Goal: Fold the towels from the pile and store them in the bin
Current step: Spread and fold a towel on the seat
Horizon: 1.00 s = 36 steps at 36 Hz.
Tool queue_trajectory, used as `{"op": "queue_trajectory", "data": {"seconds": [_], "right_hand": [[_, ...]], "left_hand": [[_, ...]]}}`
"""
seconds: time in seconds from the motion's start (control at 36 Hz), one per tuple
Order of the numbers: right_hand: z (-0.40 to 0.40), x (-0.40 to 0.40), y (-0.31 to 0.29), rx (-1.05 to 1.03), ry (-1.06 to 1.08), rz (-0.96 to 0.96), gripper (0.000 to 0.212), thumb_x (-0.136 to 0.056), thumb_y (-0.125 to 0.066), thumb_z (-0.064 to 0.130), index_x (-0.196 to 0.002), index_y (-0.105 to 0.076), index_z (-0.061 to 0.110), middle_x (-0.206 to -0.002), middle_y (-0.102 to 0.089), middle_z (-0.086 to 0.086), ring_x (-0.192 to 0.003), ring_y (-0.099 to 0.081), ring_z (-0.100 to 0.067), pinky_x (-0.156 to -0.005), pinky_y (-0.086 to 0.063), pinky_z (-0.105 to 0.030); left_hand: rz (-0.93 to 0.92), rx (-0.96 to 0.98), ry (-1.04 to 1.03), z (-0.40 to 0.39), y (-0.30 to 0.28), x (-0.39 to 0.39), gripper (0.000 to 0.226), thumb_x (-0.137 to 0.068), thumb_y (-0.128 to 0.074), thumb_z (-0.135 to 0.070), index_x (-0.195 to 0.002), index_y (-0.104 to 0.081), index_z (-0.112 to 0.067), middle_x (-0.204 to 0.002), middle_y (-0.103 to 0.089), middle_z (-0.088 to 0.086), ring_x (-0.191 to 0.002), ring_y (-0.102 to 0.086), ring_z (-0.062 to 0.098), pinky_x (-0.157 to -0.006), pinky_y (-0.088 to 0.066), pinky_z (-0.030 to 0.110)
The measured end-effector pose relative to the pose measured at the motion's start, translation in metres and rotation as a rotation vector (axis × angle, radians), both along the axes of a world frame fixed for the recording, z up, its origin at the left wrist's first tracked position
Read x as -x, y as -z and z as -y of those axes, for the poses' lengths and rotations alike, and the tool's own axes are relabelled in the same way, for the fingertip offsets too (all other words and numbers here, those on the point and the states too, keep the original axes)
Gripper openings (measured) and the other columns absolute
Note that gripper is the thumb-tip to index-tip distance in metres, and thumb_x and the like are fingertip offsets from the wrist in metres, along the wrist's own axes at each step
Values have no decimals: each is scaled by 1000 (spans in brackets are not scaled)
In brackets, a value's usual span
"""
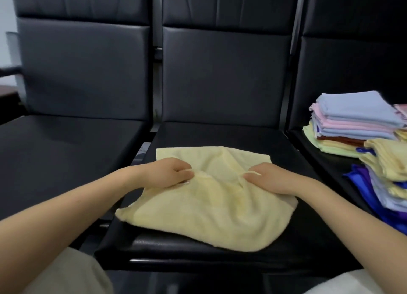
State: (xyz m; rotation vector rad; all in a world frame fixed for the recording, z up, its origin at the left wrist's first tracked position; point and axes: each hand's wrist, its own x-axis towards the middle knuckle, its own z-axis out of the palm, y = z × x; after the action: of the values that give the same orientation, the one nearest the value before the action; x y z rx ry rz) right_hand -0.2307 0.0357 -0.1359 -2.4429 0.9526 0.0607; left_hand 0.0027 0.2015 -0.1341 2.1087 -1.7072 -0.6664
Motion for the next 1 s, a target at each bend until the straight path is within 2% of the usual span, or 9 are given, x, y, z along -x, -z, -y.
{"op": "queue_trajectory", "data": {"seconds": [0.08, 0.22, 0.33, 0.42, 0.5, 0.61, 0.69, 0.83, 1.0], "right_hand": [[0, 15, -7, -104, 70, 140, 34, -99, -47, 41, -90, -73, 21, -96, -70, 7, -97, -63, -12, -82, -48, -28], [11, 29, -22, -316, 412, 701, 12, -97, -57, 29, -92, -68, 26, -92, -67, 6, -85, -61, -9, -70, -45, -24], [20, 25, -25, -435, 534, 922, 10, -97, -58, 23, -93, -67, 20, -96, -68, -2, -83, -61, -13, -72, -47, -25], [25, 14, -18, -380, 604, 926, 9, -96, -60, 25, -99, -64, 17, -90, -64, 3, -80, -58, -9, -65, -44, -24], [34, 3, -8, -252, 629, 875, 14, -95, -60, 24, -102, -65, 14, -84, -63, 5, -80, -58, -14, -70, -44, -29], [44, -9, 10, 53, 521, 494, 28, -90, -51, 32, -85, -66, 8, -89, -65, -8, -91, -60, -30, -71, -44, -36], [51, -12, 31, 244, 428, 308, 21, -93, -51, 30, -88, -63, 14, -100, -52, -1, -104, -45, -24, -75, -37, -33], [64, -17, 45, 390, 400, 299, 14, -96, -51, 28, -90, -60, 19, -102, -52, 2, -98, -44, -17, -70, -39, -33], [87, -26, 35, 454, 430, 382, 15, -95, -50, 30, -87, -60, 22, -90, -58, 6, -83, -53, -17, -59, -35, -31]], "left_hand": [[-39, 54, -4, -10, -6, -4, 39, -100, -46, -32, -65, -44, -16, -64, -45, -8, -54, -39, 3, -62, -37, 20], [-82, 140, -120, -13, -17, -24, 36, -95, -55, -33, -76, -56, -2, -63, -47, -5, -51, -40, 5, -55, -36, 21], [-137, 227, -229, -10, -24, -37, 29, -92, -60, -39, -90, -72, -13, -79, -65, 5, -71, -58, 14, -66, -44, 26], [-201, 300, -314, -1, -24, -44, 33, -92, -58, -37, -95, -70, -7, -87, -66, 11, -79, -60, 20, -73, -45, 31], [-177, 325, -393, 15, -20, -46, 36, -94, -52, -30, -99, -62, 4, -84, -56, 6, -75, -50, 18, -69, -38, 30], [-32, 326, -504, 40, -7, -49, 27, -97, -41, -23, -88, -60, -7, -89, -60, 4, -78, -54, 17, -68, -42, 32], [180, 229, -472, 55, 4, -52, 26, -98, -38, -21, -87, -59, -10, -105, -59, 9, -100, -54, 29, -83, -42, 39], [428, 131, -412, 70, 33, -60, 33, -99, -35, -26, -114, -59, -8, -125, -52, 10, -114, -46, 29, -94, -39, 37], [432, 217, -423, 68, 31, -73, 30, -99, -38, -29, -109, -61, -13, -116, -56, 6, -108, -49, 26, -88, -41, 36]]}}
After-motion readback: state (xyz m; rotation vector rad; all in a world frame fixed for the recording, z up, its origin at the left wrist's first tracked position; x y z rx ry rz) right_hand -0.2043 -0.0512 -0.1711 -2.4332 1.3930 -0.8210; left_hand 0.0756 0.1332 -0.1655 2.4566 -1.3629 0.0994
